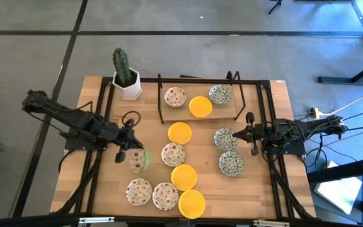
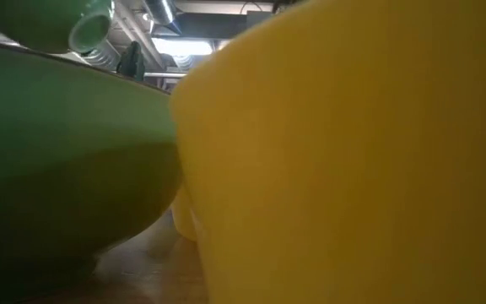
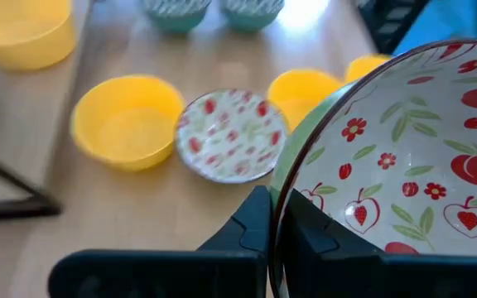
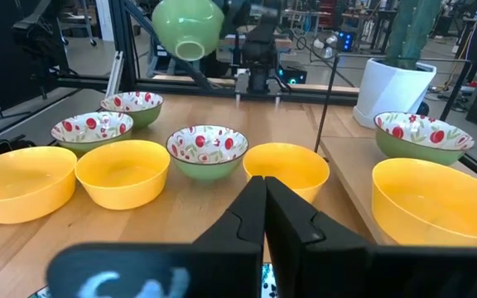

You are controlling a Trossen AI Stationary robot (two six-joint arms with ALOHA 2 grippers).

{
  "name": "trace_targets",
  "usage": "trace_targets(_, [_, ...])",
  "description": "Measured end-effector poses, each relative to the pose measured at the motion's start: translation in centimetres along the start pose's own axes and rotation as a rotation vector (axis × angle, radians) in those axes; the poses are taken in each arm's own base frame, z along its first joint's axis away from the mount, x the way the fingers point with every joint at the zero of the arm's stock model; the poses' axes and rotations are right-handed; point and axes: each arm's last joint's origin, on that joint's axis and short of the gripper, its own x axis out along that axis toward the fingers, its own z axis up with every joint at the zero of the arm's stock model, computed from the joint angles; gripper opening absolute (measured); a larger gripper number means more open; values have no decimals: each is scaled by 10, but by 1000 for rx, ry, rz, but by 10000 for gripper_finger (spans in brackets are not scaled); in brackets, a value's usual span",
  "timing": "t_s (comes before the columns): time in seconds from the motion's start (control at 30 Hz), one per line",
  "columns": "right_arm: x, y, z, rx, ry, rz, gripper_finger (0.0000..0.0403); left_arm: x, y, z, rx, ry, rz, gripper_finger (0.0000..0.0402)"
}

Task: Pick & Place Mini bowls
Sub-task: Stack the green patterned bowl on the green patterned bowl on the shelf

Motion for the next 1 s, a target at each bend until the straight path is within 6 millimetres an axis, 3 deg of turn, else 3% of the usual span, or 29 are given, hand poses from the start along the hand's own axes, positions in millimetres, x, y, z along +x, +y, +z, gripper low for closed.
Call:
trace_targets(0.3, [0,0,0,0,-1,0,8,35,4,-63,78,-155,-86,6])
trace_targets(0.6, [0,0,0,0,-1,0,8,42,12,-86,128,-299,-78,7])
trace_targets(0.8, [0,0,0,-13,0,-7,8,39,13,-78,87,-371,-59,7])
trace_targets(1.0, [0,0,1,-21,-8,-9,8,16,8,-10,-23,-635,132,6])
